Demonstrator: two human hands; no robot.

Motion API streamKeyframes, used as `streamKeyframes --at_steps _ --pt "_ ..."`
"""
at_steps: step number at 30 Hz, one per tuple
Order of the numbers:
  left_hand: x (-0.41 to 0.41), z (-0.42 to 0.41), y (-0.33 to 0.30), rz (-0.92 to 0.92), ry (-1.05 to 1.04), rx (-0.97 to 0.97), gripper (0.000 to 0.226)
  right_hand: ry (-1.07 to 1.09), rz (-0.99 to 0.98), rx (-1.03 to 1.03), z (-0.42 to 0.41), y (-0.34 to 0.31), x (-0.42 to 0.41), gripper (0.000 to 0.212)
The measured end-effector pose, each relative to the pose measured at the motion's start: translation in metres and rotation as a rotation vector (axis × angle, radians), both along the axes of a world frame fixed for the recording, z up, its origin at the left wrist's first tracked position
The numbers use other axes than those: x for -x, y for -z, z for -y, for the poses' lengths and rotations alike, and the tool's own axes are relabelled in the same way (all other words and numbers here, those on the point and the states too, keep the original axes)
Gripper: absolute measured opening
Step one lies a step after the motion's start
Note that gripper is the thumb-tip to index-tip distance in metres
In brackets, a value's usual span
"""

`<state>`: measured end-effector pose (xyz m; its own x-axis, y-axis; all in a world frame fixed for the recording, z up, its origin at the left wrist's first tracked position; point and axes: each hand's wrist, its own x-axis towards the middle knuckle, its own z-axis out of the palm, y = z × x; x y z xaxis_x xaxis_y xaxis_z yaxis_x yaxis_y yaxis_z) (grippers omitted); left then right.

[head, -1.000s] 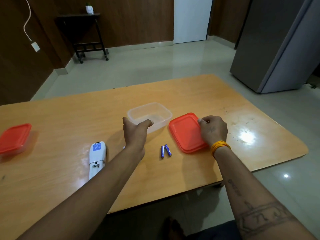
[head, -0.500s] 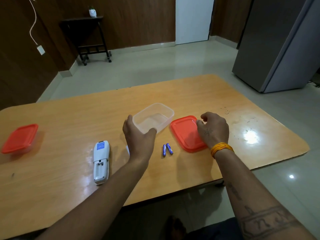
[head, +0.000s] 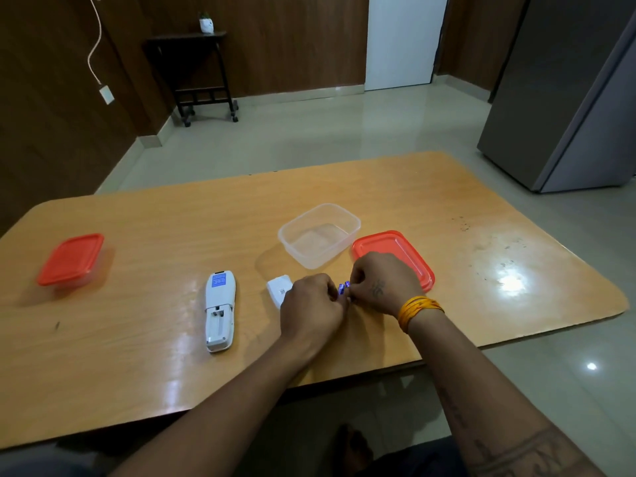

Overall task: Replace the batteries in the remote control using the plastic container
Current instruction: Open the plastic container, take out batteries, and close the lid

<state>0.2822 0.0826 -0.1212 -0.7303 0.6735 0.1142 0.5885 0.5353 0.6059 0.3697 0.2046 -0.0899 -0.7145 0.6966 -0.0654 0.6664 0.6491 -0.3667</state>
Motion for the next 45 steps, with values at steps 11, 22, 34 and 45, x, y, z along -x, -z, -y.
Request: streamKeyframes --at_steps 11,22,34,45 --pt "0.021 0.007 -0.016 -0.063 0.054 0.008 0.014 0.117 -0.088 0.019 0.007 -0.003 0.020 0.034" --pt "0.090 -0.045 -0.058 -0.141 0.002 0.081 0.014 0.191 -0.221 -0.127 -0.030 -0.033 0.090 0.020" --pt "0.103 -0.067 -0.060 -0.270 0.087 0.389 0.033 0.022 0.106 -0.337 -0.037 -0.024 0.115 0.012" --pt "0.039 -0.033 -0.061 0.279 -0.042 -0.293 0.011 0.416 -0.406 -0.204 -0.042 -0.006 0.021 0.023"
